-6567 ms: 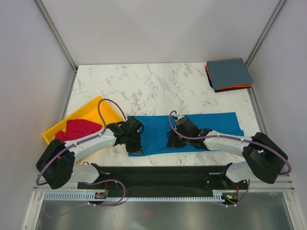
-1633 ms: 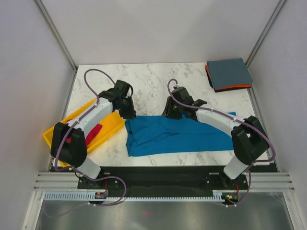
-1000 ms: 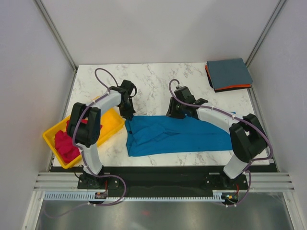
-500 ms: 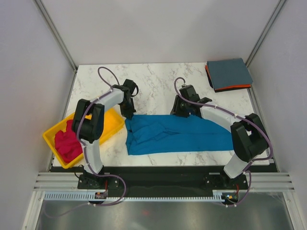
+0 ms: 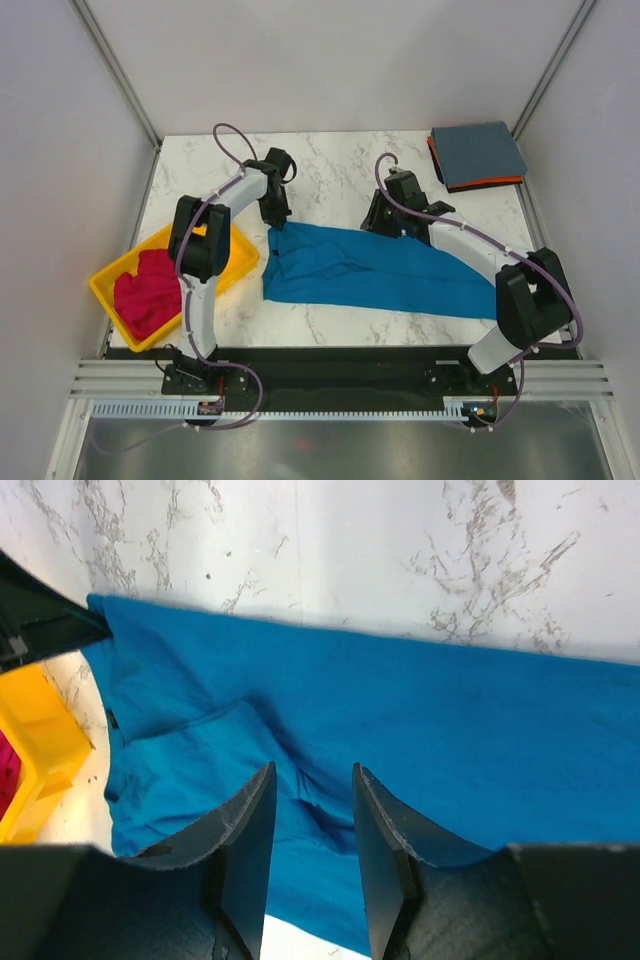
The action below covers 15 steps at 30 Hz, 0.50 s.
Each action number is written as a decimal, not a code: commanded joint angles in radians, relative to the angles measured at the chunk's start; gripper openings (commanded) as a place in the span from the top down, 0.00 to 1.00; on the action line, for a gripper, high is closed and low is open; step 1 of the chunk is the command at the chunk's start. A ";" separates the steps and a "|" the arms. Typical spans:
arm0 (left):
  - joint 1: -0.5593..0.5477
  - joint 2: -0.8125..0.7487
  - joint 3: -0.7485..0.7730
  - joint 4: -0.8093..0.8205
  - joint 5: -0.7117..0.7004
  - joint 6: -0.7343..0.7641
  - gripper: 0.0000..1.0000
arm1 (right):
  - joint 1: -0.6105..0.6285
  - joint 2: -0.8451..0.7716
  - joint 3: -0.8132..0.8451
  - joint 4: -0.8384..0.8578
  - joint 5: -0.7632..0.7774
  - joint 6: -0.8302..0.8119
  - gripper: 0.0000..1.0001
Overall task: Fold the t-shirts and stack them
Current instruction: Fold the tshirt
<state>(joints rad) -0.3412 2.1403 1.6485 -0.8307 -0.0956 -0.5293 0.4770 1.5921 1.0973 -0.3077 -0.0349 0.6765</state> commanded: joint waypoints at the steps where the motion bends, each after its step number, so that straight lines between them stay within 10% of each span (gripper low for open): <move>1: 0.024 0.111 0.179 0.018 0.008 0.014 0.94 | -0.024 -0.049 0.009 0.012 0.026 0.000 0.56; 11: 0.059 0.428 0.850 0.051 0.339 0.023 0.91 | -0.057 -0.109 0.044 -0.053 0.089 -0.054 0.56; 15: 0.062 0.262 0.757 0.113 0.428 0.034 0.84 | -0.061 -0.141 0.038 -0.087 0.099 -0.063 0.55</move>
<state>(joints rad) -0.2855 2.5584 2.4062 -0.7856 0.2035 -0.5240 0.4210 1.5051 1.1076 -0.3607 0.0330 0.6380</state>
